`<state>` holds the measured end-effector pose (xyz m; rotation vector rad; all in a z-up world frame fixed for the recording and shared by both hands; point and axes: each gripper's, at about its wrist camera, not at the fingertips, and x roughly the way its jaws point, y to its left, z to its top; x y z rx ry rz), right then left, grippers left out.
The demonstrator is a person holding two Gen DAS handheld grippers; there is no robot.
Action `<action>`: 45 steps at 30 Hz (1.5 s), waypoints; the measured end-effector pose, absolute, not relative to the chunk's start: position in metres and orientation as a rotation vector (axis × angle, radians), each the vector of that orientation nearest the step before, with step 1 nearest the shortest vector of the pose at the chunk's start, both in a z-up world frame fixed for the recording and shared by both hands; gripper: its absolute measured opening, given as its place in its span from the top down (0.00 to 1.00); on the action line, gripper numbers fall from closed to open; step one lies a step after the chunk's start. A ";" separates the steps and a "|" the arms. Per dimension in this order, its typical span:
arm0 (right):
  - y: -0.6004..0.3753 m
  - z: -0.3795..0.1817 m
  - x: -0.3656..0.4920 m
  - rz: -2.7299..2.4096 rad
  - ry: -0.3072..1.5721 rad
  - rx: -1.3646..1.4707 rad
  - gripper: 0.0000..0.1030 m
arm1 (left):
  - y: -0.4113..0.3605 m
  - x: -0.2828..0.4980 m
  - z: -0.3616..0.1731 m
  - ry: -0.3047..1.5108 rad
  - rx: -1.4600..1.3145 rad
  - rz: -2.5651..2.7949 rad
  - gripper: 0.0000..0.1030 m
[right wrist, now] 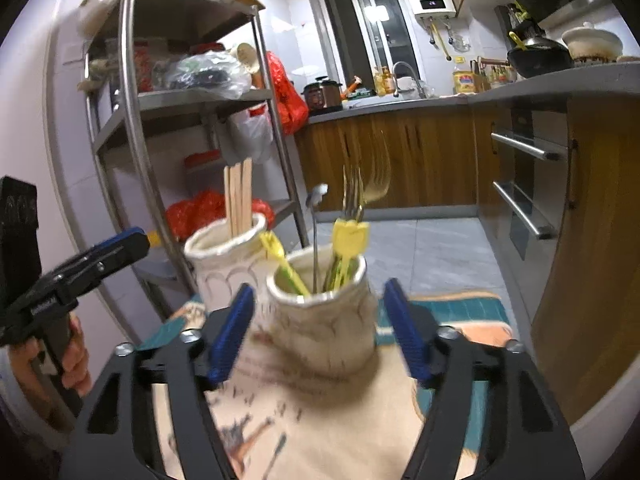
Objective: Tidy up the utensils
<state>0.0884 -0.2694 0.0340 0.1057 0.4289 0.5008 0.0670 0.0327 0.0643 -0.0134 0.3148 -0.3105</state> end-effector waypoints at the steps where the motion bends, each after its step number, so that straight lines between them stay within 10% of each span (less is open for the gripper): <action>1: -0.271 0.033 0.083 0.494 0.427 0.095 0.20 | 0.032 0.062 0.062 0.317 -0.009 -0.310 0.29; 11: -0.272 0.023 0.060 0.448 0.362 0.008 0.08 | 0.027 0.043 0.033 0.319 0.002 -0.274 0.07; 45: -0.272 0.022 0.051 0.380 0.306 -0.040 0.06 | 0.029 0.035 0.027 0.309 0.026 -0.202 0.11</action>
